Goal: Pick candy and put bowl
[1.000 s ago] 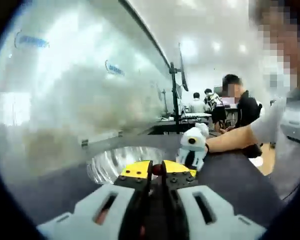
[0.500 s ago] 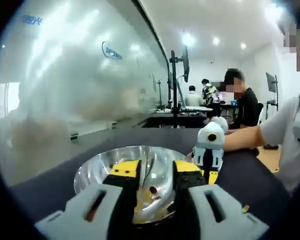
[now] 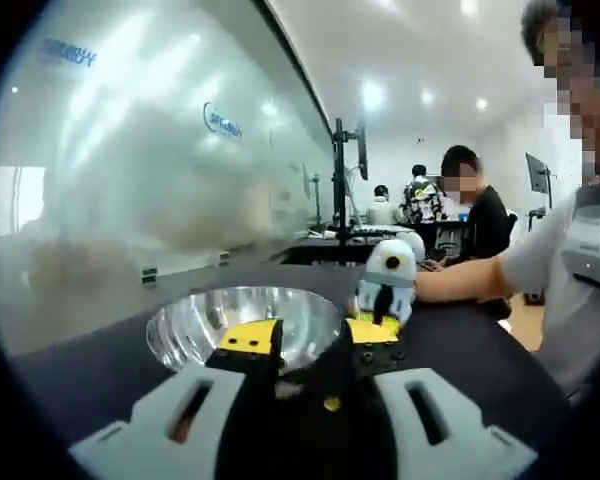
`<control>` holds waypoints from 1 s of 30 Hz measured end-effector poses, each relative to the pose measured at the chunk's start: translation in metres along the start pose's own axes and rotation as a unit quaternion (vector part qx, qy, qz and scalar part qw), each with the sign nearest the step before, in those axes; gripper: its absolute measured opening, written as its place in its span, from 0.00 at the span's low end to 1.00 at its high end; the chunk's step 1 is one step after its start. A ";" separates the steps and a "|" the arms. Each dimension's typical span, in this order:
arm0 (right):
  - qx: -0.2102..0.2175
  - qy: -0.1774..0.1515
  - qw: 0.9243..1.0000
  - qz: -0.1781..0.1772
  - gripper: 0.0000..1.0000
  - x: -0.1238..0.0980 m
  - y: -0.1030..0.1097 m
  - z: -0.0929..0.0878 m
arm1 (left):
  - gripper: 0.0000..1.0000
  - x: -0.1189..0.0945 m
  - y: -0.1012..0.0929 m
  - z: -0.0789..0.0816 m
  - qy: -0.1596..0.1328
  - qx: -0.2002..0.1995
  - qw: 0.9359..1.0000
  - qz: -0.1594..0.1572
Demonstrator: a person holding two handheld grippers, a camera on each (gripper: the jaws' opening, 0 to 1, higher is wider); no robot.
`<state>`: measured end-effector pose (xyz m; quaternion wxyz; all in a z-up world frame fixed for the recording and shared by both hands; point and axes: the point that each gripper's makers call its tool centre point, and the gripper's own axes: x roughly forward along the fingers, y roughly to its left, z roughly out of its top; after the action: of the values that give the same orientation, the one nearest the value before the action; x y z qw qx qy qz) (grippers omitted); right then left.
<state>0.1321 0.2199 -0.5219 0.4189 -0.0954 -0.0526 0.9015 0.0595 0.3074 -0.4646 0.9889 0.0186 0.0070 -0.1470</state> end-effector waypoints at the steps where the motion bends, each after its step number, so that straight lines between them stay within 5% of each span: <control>1: -0.005 -0.018 1.000 0.001 0.03 -0.005 0.001 0.014 | 0.19 -0.007 -0.006 -0.005 -0.002 -0.006 1.000 0.001; 5: -0.040 -0.035 0.997 -0.048 0.03 -0.013 -0.027 0.053 | 0.19 -0.022 -0.020 -0.031 0.007 -0.020 1.000 0.002; 11: -0.048 -0.017 0.994 -0.101 0.03 0.003 -0.084 0.069 | 0.17 -0.024 -0.022 -0.057 0.021 -0.046 0.999 -0.004; 17: -0.036 0.003 0.994 -0.108 0.04 0.022 -0.108 0.061 | 0.16 -0.028 -0.019 -0.055 0.000 -0.071 0.997 -0.007; 20: -0.045 0.026 0.993 -0.108 0.05 0.028 -0.111 0.047 | 0.16 -0.026 -0.023 -0.059 0.011 -0.059 0.998 -0.013; 30: -0.034 0.027 0.992 -0.117 0.12 0.018 -0.113 0.048 | 0.16 -0.024 -0.032 -0.068 0.033 -0.037 0.998 -0.026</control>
<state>0.1945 0.3053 -0.4580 0.5195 -0.1273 -0.0828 0.8408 0.0268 0.2864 -0.5327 0.9840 -0.0130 0.0459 -0.1716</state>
